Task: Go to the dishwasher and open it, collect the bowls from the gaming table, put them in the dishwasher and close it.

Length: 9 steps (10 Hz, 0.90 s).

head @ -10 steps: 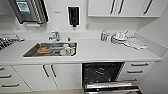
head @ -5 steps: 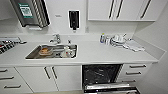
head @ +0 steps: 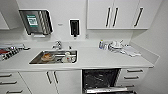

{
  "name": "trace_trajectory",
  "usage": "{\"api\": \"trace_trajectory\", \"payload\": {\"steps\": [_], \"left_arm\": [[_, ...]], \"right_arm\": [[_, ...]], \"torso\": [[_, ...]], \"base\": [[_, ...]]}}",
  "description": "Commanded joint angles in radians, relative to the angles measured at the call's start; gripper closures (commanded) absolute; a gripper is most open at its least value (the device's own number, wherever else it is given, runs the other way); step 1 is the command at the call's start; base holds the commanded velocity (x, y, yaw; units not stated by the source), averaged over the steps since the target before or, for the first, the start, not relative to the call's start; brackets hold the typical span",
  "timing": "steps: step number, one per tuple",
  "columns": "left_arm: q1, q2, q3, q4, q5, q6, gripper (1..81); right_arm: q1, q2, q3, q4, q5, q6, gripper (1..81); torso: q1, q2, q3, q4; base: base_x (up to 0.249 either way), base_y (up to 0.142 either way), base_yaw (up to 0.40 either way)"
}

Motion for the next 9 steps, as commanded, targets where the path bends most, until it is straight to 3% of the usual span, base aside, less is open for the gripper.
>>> {"api": "trace_trajectory", "payload": {"steps": [1, 6, 7, 9], "left_arm": [[-0.021, -0.005, -0.002, 0.001, 0.058, 0.002, 1.0], [-0.021, -0.003, -0.002, 0.001, 0.058, 0.002, 1.0], [-0.021, -0.003, -0.002, 0.001, 0.058, 0.002, 1.0], [-0.021, -0.002, -0.002, 0.001, 0.058, 0.004, 1.0]], "right_arm": [[0.022, -0.002, -0.004, -0.01, -0.055, -0.005, 1.0], [0.024, -0.002, 0.002, -0.01, -0.055, -0.008, 1.0], [0.024, -0.001, 0.002, -0.01, -0.053, -0.008, 1.0], [0.024, 0.001, 0.002, -0.01, -0.053, -0.008, 1.0]], "torso": [[-0.06, 0.093, 0.077, 0.0], [-0.183, 0.28, 0.202, 0.0], [-0.206, 0.315, 0.161, 0.0], [-0.254, 0.386, 0.183, 0.0]], "base": [[0.0, 0.0, 0.0], [0.0, 0.0, 0.0], [0.0, 0.0, 0.0], [0.0, 0.0, 0.0]]}}
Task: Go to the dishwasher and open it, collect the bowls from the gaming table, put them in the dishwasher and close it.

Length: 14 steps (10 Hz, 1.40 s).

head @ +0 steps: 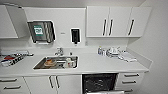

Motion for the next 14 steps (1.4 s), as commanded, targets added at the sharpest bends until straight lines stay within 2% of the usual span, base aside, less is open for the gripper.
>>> {"api": "trace_trajectory", "payload": {"steps": [1, 2, 3, 4, 5, 7, 8, 9, 12, 13, 14], "left_arm": [[-0.038, -0.005, -0.004, -0.001, 0.05, 0.003, 1.0], [-0.038, -0.005, -0.002, 0.001, 0.05, 0.003, 1.0], [-0.038, -0.003, -0.004, 0.001, 0.05, 0.003, 1.0], [-0.038, -0.003, -0.004, 0.001, 0.05, 0.003, 1.0], [-0.038, -0.003, -0.004, 0.001, 0.05, 0.003, 1.0], [-0.038, -0.005, -0.004, 0.001, 0.05, 0.005, 1.0], [-0.038, -0.003, -0.004, 0.001, 0.05, 0.003, 1.0], [-0.038, -0.005, -0.004, 0.001, 0.05, 0.003, 1.0], [-0.038, -0.001, -0.004, 0.001, 0.05, 0.003, 1.0], [-0.038, -0.001, -0.004, 0.001, 0.05, 0.003, 1.0], [-0.038, -0.001, -0.004, 0.001, 0.05, 0.003, 1.0]], "right_arm": [[0.037, 0.0, 0.002, -0.009, -0.048, -0.003, 1.0], [0.037, 0.0, 0.002, -0.009, -0.047, -0.003, 1.0], [0.037, 0.002, 0.002, -0.009, -0.047, -0.003, 1.0], [0.037, 0.002, 0.0, -0.009, -0.048, -0.003, 1.0], [0.037, 0.002, 0.002, -0.009, -0.048, -0.003, 1.0], [0.037, 0.002, 0.002, -0.009, -0.047, -0.003, 1.0], [0.037, 0.003, -0.001, -0.009, -0.048, -0.003, 1.0], [0.036, 0.002, 0.0, -0.009, -0.048, -0.003, 1.0], [0.037, 0.004, 0.0, -0.009, -0.048, -0.003, 1.0], [0.036, 0.004, -0.001, -0.009, -0.048, -0.003, 1.0], [0.036, 0.004, -0.003, -0.009, -0.048, -0.003, 1.0]], "torso": [[-0.063, 0.098, 0.0, 0.0], [-0.082, 0.128, 0.001, 0.0], [-0.108, 0.167, 0.06, 0.0], [-0.13, 0.203, 0.098, 0.0], [-0.146, 0.228, 0.11, 0.0], [-0.185, 0.287, 0.165, 0.0], [-0.21, 0.325, 0.106, 0.0], [-0.228, 0.352, 0.124, 0.0], [-0.288, 0.443, 0.14, 0.0], [-0.25, 0.383, 0.14, 0.0], [-0.271, 0.417, 0.14, 0.0]], "base": [[0.0, 0.0, 0.0], [0.0, 0.0, 0.0], [0.0, 0.0, 0.0], [0.0, 0.0, 0.0], [0.0, 0.0, 0.0], [0.0, 0.0, 0.0], [0.0, 0.0, 0.0], [0.0, 0.0, 0.0], [0.0, 0.0, 0.0], [0.0, 0.0, 0.0], [0.0, 0.0, 0.0]]}}
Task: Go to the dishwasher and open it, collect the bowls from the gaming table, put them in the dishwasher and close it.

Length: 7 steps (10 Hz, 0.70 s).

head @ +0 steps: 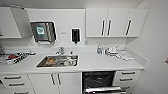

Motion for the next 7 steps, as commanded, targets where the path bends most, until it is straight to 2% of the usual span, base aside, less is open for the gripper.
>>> {"api": "trace_trajectory", "payload": {"steps": [1, 2, 4, 5, 6, 7], "left_arm": [[-0.038, -0.003, -0.004, 0.001, 0.049, 0.005, 1.0], [-0.038, -0.003, -0.004, 0.001, 0.049, 0.005, 1.0], [-0.038, -0.003, -0.004, 0.001, 0.049, 0.005, 1.0], [-0.038, -0.003, -0.004, 0.001, 0.049, 0.005, 1.0], [-0.038, -0.001, -0.004, 0.001, 0.049, 0.005, 1.0], [-0.038, -0.001, -0.004, 0.001, 0.049, 0.005, 1.0]], "right_arm": [[0.038, 0.001, -0.003, -0.009, -0.048, -0.003, 1.0], [0.04, 0.001, -0.003, -0.009, -0.048, -0.003, 1.0], [0.04, 0.001, -0.003, -0.009, -0.048, -0.003, 1.0], [0.041, 0.001, -0.003, -0.009, -0.048, -0.003, 1.0], [0.043, 0.001, 0.002, -0.009, -0.048, -0.003, 1.0], [0.043, 0.002, 0.002, -0.009, -0.048, -0.003, 1.0]], "torso": [[0.0, 0.0, 0.0, 0.0], [-0.051, 0.104, 0.0, 0.0], [-0.051, 0.141, 0.0, 0.0], [-0.051, 0.142, 0.001, 0.0], [-0.036, 0.104, 0.001, 0.0], [-0.037, 0.114, 0.0, 0.0]], "base": [[0.0, 0.0, 0.0], [0.0, 0.0, 0.0], [0.0, 0.0, 0.0], [0.0, 0.0, 0.0], [0.0, 0.0, 0.0], [0.0, 0.0, 0.0]]}}
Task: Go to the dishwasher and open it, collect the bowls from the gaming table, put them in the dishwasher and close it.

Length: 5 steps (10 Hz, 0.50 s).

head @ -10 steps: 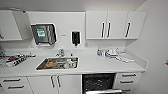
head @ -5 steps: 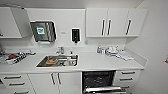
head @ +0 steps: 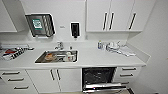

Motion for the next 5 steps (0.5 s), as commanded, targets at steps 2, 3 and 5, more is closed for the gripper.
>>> {"api": "trace_trajectory", "payload": {"steps": [2, 3, 5], "left_arm": [[-0.014, 0.018, -0.004, -0.014, 0.06, -0.011, 1.0], [-0.014, 0.021, -0.004, -0.016, 0.083, -0.013, 1.0], [-0.014, 0.021, -0.004, -0.015, 0.143, -0.033, 1.0]], "right_arm": [[0.015, 0.003, 0.0, -0.009, -0.056, -0.004, 1.0], [0.015, 0.005, 0.002, -0.009, -0.056, -0.004, 1.0], [0.015, 0.008, -0.003, -0.009, -0.056, -0.003, 1.0]], "torso": [[0.0, 0.0, 0.047, 0.0], [0.0, -0.001, 0.072, 0.0], [-0.001, -0.001, 0.05, 0.0]], "base": [[0.0, 0.0, 0.0], [0.0, 0.0, 0.0], [0.0, 0.0, 0.0]]}}
